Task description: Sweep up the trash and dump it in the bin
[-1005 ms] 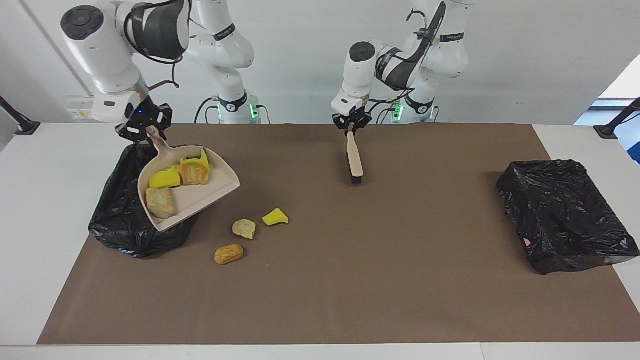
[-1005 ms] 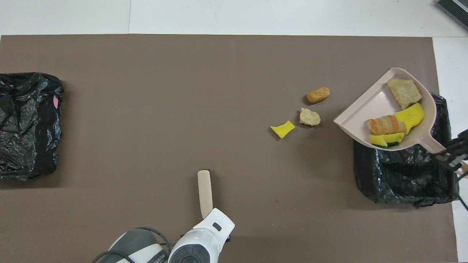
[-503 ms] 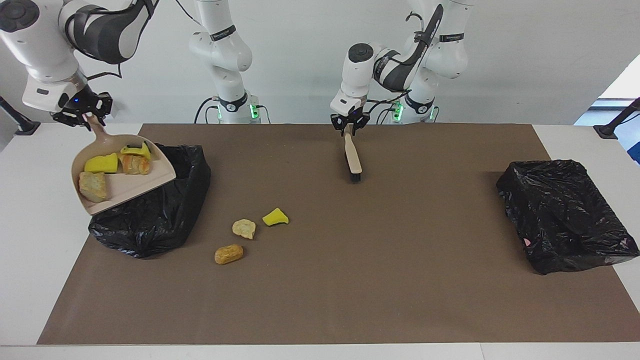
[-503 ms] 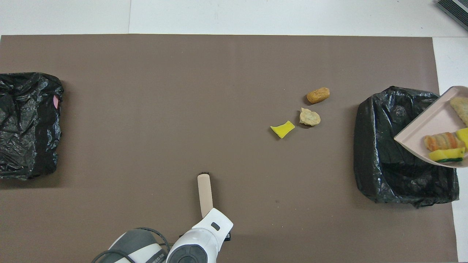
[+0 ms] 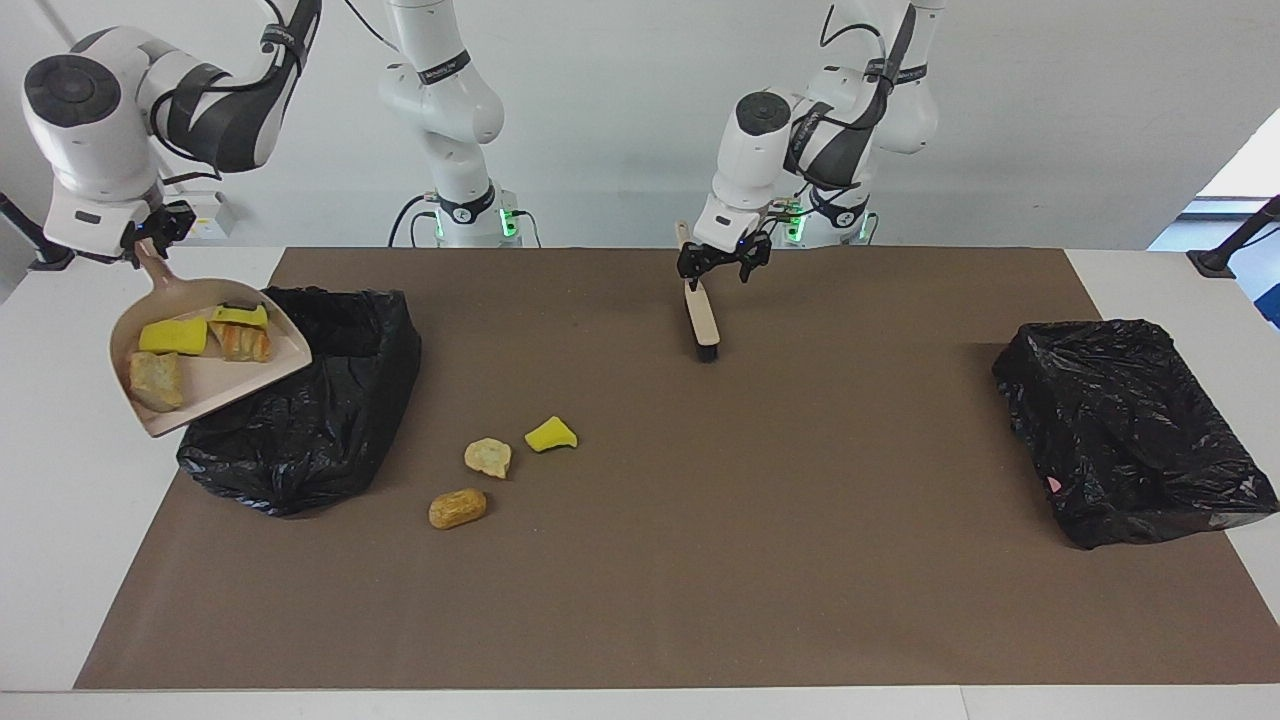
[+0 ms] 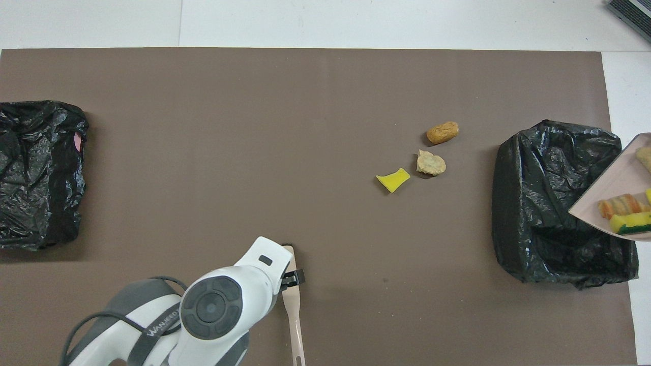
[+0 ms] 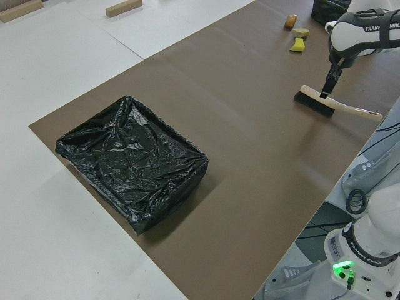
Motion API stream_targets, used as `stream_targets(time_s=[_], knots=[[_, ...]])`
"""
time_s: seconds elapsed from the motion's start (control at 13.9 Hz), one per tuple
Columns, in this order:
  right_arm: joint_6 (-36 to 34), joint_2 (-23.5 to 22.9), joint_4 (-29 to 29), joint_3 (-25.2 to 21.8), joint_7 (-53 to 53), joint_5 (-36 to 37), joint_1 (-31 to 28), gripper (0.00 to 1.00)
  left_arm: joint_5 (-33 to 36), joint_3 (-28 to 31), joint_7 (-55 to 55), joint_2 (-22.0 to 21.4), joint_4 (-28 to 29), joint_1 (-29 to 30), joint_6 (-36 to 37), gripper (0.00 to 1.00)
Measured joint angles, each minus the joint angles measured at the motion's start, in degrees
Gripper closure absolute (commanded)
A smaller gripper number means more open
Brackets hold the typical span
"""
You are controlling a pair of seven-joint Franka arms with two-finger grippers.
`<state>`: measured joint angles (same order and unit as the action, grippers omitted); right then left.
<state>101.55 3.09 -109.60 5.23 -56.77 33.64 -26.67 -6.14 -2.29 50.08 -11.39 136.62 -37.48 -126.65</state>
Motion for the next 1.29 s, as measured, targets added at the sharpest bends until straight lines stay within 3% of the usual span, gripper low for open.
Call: stream_targets(time_s=[0.14, 0.29, 0.72, 0.93, 1.29], knots=[[0.0, -0.06, 0.08, 0.09, 0.34, 3.43, 2.08, 1.0, 0.29, 0.16, -3.61, 0.12, -2.19, 6.0, 0.6, 0.0], [-0.01, -0.06, 0.23, 0.15, 1.21, 6.12, 3.89, 1.0, 0.35, 0.25, -14.18, 0.94, -4.61, 11.79, 2.16, 0.0], [-0.07, -0.16, 0.42, 0.19, 1.9, 12.52, 5.0, 1.0, 0.35, 0.43, -45.43, 2.98, -19.97, 28.04, 18.73, 0.0], [-0.43, -0.58, 0.39, 0.2, 1.26, 15.6, 5.85, 1.0, 0.87, 0.44, -54.28, 3.01, -26.45, 32.97, 26.85, 0.0], [-5.98, -0.69, 1.15, 0.32, -0.77, 21.92, 11.02, 1.0, 5.35, 0.33, -56.48, 3.64, -38.84, 35.8, 40.34, 0.0]])
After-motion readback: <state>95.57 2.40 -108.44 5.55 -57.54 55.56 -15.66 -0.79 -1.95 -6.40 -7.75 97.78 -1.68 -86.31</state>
